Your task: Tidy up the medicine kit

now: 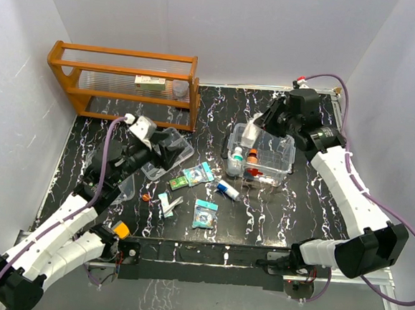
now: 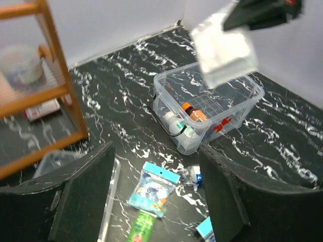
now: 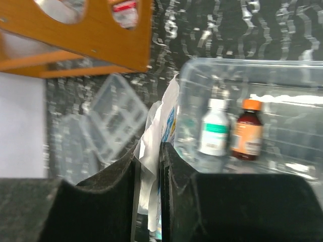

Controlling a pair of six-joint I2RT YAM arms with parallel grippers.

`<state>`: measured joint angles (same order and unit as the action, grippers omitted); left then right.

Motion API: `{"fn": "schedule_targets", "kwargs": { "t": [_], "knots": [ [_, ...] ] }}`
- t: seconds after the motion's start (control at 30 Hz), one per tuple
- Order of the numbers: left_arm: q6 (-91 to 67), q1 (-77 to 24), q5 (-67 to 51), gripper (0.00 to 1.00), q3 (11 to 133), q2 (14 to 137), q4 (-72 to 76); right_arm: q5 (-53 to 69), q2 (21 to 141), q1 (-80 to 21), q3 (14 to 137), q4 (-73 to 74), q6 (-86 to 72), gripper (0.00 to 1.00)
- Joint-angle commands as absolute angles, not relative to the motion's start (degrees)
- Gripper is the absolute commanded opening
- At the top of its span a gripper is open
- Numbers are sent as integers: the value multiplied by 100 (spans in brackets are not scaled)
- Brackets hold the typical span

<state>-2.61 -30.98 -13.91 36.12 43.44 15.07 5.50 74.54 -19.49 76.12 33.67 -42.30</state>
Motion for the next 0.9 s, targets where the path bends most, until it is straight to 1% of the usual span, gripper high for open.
{"fn": "schedule_targets", "kwargs": {
  "t": [0.0, 0.2, 0.3, 0.43, 0.6, 0.7, 0.87],
  "knots": [
    [-1551, -3118, -446, 67, 4239, 4574, 362, 282, 7501, -1688, 8155, 4940, -2184, 18],
    [-1588, -3111, -413, 68, 4183, 4677, 306, -489, 7781, -1527, 8347, 5563, -1811, 18],
    [-1655, -3111, -389, 69, 4138, 4615, 310, -474, 8081, -1489, 8359, 5586, -1715, 18],
    [-1732, -3111, -284, 70, 4052, 4500, 363, -561, 8609, -1486, 8260, 5372, -1711, 15],
    [-1845, -3112, -269, 70, 3969, 4413, 466, -372, 9330, -1483, 8495, 5238, -1648, 13],
    [-1854, -3111, -254, 70, 3955, 4374, 449, -380, 9529, -1483, 8566, 5102, -1637, 12],
    [-1871, -3111, -185, 70, 3912, 4342, 450, -554, 9517, -1485, 8599, 4735, -1739, 11]
  ]
}}
